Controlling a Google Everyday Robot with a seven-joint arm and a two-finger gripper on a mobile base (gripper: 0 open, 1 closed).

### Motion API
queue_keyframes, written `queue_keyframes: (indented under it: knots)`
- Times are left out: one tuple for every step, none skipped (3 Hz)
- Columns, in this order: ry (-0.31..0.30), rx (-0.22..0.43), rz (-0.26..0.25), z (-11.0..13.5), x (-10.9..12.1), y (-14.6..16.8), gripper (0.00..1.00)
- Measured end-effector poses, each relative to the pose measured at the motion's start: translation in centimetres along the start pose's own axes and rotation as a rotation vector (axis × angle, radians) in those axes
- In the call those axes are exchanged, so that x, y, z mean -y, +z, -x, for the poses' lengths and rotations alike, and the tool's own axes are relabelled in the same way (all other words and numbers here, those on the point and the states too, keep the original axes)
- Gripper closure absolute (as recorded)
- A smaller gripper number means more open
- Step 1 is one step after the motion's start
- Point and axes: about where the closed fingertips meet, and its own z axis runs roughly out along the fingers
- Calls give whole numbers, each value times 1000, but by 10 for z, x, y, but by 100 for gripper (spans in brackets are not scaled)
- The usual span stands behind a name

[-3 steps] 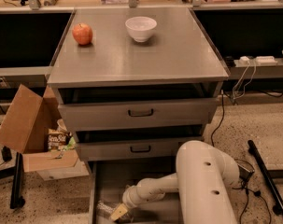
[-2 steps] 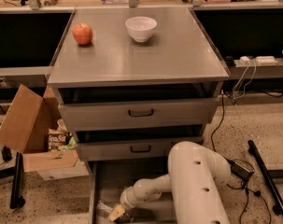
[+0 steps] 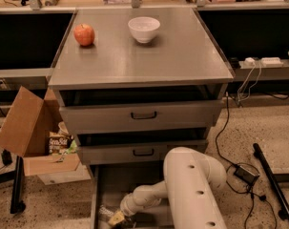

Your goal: Pick water bottle from bottom drawer and place on counter

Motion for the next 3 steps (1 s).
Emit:
queue_keyframes:
  knots:
    - [6, -1, -4, 0, -1, 0, 38]
    - [15, 4, -19, -1, 2, -6, 62]
    - [29, 23, -45, -3, 7, -15, 85]
